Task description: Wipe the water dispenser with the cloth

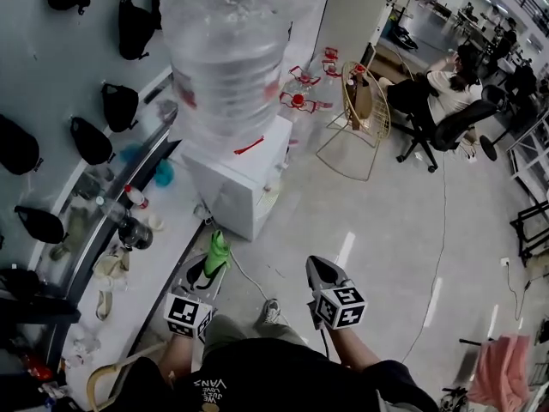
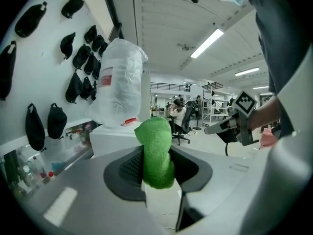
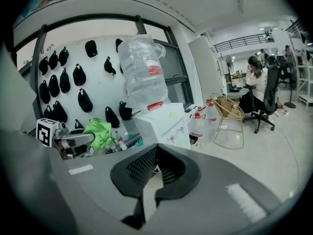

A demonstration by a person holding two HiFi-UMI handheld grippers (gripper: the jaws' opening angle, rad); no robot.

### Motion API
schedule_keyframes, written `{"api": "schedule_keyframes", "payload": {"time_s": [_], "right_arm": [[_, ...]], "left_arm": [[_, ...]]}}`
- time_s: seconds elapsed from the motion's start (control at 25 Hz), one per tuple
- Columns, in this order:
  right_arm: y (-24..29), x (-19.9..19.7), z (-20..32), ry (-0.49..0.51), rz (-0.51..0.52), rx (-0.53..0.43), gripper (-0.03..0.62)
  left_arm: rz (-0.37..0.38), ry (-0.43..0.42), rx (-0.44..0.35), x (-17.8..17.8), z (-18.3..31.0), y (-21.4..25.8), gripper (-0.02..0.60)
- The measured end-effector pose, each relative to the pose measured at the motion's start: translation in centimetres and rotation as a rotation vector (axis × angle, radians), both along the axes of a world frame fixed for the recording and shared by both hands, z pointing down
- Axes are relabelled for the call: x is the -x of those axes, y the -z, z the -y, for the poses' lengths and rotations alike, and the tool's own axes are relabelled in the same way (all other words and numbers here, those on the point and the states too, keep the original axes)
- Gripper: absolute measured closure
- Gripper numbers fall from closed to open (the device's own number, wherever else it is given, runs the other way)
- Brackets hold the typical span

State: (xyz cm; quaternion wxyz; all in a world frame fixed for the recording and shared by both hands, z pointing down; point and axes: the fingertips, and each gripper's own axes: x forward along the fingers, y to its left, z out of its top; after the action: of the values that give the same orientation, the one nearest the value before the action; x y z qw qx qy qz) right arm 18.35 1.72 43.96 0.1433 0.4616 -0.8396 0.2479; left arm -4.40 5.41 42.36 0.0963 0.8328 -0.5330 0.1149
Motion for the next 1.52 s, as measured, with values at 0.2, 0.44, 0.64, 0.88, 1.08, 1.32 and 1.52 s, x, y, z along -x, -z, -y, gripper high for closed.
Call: {"api": "schedule_keyframes", "payload": {"time_s": [0.2, 0.44, 0.64, 0.88, 1.08, 1.32, 1.52], "right_arm": [[-1.5, 1.0, 1.6, -0.008, 0.008, 0.041, 0.589], [-3.1, 2.5, 2.5, -0.119, -0.011, 0.071, 0.589], [-3.8, 4.9, 1.3, -0.237, -0.004, 0.100, 0.589], [-6.9, 7.2, 0.0, -0.279, 0.008, 0.148, 0.589], [-8.3, 7.2, -0.3, -0.312, 0.007, 0.169, 0.589], [-9.9, 6.3, -0.5, -0.332, -0.022, 0.193, 0.589], [-9.6, 7.3, -0.1, -0.329, -0.023, 0.195, 0.589]], "left_arm": [[0.028, -0.079, 0.044, -0.6, 2.4, -2.4, 0.445], [0.086, -0.300, 0.095, -1.2, 5.9, -4.6, 0.445], [0.136, -0.485, 0.087, -1.5, 9.4, -6.6, 0.446], [0.164, -0.584, 0.059, -2.8, 14.0, -9.2, 0.446], [0.166, -0.565, 0.067, -3.0, 16.7, -11.0, 0.445], [0.107, -0.432, 0.084, -0.2, 20.5, -11.8, 0.446], [0.113, -0.329, 0.110, 4.3, 22.7, -12.1, 0.448]]}}
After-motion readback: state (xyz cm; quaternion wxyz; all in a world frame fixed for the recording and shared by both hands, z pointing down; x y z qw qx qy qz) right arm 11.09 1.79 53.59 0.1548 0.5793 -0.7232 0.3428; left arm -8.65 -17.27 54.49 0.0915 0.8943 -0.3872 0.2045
